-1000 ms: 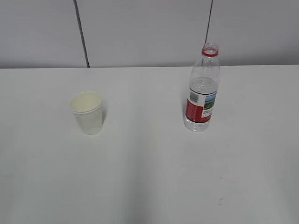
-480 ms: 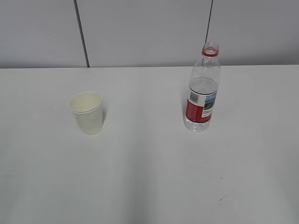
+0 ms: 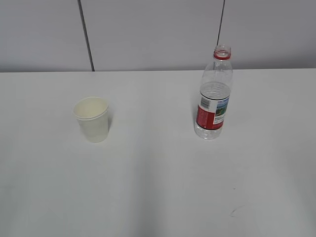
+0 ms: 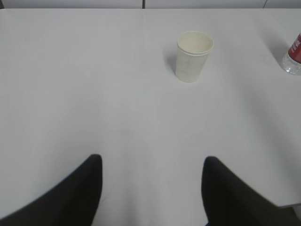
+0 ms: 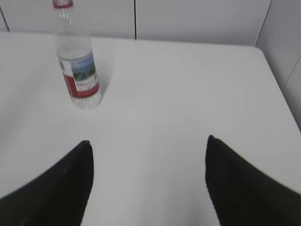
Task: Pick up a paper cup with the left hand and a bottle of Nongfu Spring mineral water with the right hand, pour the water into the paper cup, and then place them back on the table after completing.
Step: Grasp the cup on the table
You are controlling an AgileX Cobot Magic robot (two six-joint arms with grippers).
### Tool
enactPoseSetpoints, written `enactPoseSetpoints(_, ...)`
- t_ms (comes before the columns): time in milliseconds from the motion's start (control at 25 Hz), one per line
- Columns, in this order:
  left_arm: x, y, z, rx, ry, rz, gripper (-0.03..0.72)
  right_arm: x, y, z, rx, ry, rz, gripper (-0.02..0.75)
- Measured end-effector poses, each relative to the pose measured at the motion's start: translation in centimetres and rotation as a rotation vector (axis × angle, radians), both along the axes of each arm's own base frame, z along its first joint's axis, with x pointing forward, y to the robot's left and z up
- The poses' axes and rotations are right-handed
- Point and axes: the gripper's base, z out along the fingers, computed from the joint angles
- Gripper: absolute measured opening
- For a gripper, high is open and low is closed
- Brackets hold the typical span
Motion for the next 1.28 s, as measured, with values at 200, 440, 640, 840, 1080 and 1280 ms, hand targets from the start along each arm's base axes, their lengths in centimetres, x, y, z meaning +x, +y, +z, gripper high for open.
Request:
enactPoseSetpoints(200, 0.1, -0.2, 1.8, -0.043, -0.156, -0.014, 0.423, 2.6, 0.4, 1.1, -0.001, -0.089, 0.018, 0.549)
enactPoseSetpoints(440, 2.0, -0.8, 3.9, -0.061, -0.306, -0.06, 0.423, 6.3, 0.9, 1.5, -0.005, -0.104, 0.036, 0.549)
enactPoseSetpoints(640, 5.1, -1.6, 4.3, 0.013, -0.266, -0.139, 0.423, 9.6, 1.4, 1.3, -0.009, -0.07, 0.048, 0.549)
enactPoseSetpoints(840, 7.9, -1.7, 3.8, 0.024, -0.309, -0.127, 0.423, 12.8, 1.8, 0.2, -0.002, -0.007, 0.057, 0.549)
enactPoseSetpoints(1080, 9.7, -1.7, -0.4, -0.044, -0.347, -0.085, 0.422, 15.4, 2.1, -1.4, 0.001, 0.07, 0.061, 0.549)
enactPoseSetpoints(1280, 10.7, -1.8, -2.9, -0.122, -0.375, -0.049, 0.422, 16.6, 2.3, -1.6, 0.005, 0.039, 0.068, 0.549)
